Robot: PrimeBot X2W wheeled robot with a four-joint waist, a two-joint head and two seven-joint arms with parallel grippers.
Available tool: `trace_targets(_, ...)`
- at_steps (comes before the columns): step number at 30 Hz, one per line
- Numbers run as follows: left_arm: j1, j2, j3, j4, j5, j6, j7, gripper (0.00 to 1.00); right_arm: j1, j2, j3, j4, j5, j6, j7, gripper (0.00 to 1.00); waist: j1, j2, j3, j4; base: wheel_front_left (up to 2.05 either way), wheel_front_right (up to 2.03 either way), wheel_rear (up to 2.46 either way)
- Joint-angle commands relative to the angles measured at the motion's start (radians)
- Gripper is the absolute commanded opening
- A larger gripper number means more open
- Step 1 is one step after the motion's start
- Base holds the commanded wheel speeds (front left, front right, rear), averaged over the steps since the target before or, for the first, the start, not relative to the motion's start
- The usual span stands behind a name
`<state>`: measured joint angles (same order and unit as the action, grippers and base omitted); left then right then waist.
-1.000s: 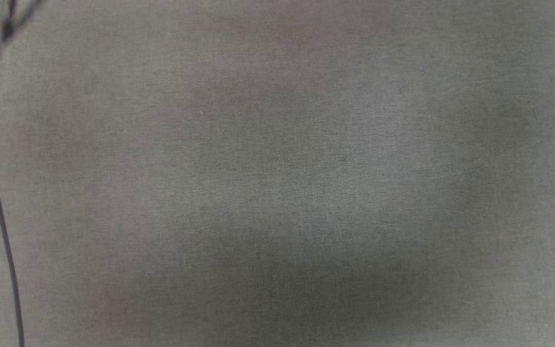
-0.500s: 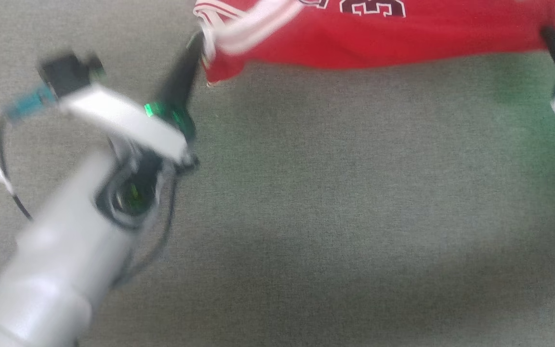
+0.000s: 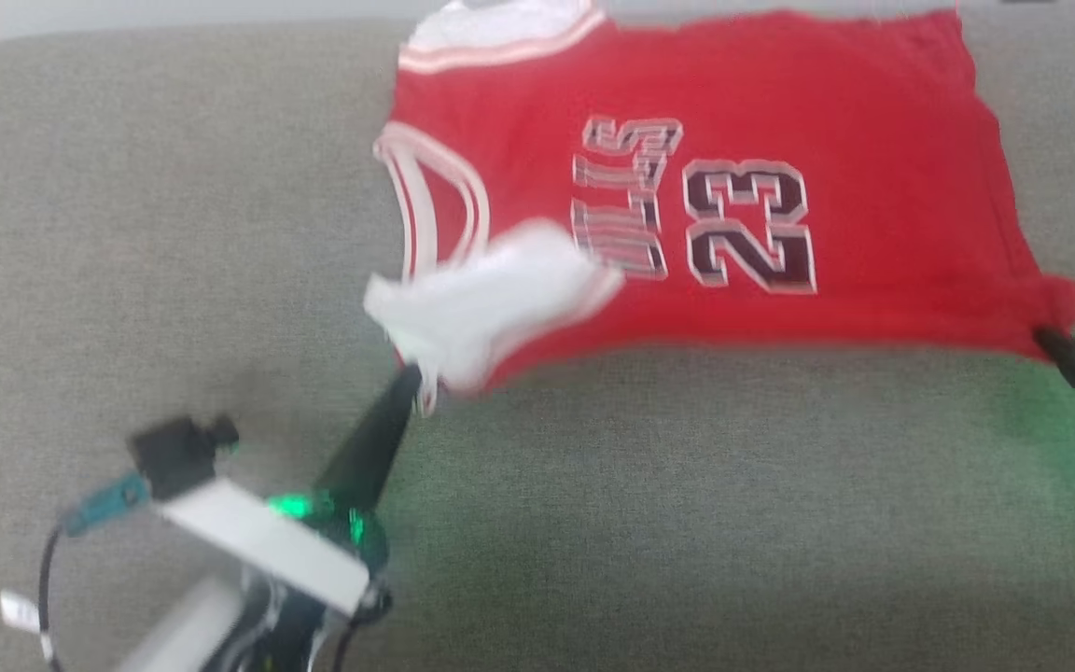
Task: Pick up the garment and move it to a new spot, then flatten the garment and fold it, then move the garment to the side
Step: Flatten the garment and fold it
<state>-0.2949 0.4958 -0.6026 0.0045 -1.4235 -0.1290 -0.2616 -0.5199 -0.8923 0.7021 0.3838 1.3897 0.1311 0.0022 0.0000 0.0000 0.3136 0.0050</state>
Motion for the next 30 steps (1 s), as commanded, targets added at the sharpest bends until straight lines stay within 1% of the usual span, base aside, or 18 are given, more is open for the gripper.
trace_targets(1,0.033,0.005,0.008,-0.018,0.015,-0.002,-0.004,0.00,0.036,-0.014,-0.007,-0.023,0.010,-0.001,-0.003,0.00,0.0000,0.0000,-0.009,0.002,0.00,0.00,0.00)
trace_targets(9,0.264,0.022,0.049,-0.144,0.090,-0.002,-0.004,0.00,0.272,-0.157,-0.066,-0.195,0.068,-0.001,-0.046,0.00,0.0000,0.0000,-0.030,0.003,0.00,0.00,0.00)
trace_targets(12,0.294,0.028,0.049,-0.171,0.107,-0.002,-0.004,0.00,0.331,-0.196,-0.091,-0.244,0.079,-0.001,-0.063,0.00,0.0000,0.0000,-0.033,-0.001,0.00,0.00,0.00)
trace_targets(14,0.277,0.033,0.047,-0.180,0.112,-0.002,-0.004,0.00,0.346,-0.208,-0.110,-0.269,0.076,-0.001,-0.072,0.00,0.0000,0.0000,-0.038,-0.002,0.00,0.00,0.00)
trace_targets(16,0.234,0.044,0.033,-0.175,0.118,-0.002,0.005,0.00,0.342,-0.211,-0.128,-0.283,0.073,-0.001,-0.075,0.00,0.0000,0.0000,-0.041,-0.004,0.00,0.00,0.00)
trace_targets(21,0.120,0.044,0.002,-0.140,0.092,-0.002,0.048,0.00,0.289,-0.193,-0.161,-0.292,0.057,-0.001,-0.041,0.00,0.0000,0.0000,-0.048,-0.010,0.00,0.00,0.00)
trace_targets(23,0.048,0.046,-0.007,-0.107,0.082,-0.002,0.074,0.00,0.253,-0.176,-0.172,-0.273,0.042,-0.001,-0.016,0.00,0.0000,0.0000,-0.048,-0.013,0.00,0.00,0.00)
trace_targets(26,-0.048,0.033,-0.012,-0.051,0.052,-0.002,0.099,0.00,0.187,-0.140,-0.183,-0.237,0.021,-0.001,0.029,0.00,0.0000,0.0000,-0.044,-0.017,0.00,0.00,0.00)
trace_targets(30,-0.151,0.015,-0.024,0.036,0.019,-0.002,0.113,0.00,0.106,-0.079,-0.185,-0.165,-0.023,-0.001,0.085,0.00,0.0000,0.0000,-0.025,-0.024,0.00,0.00,0.00)
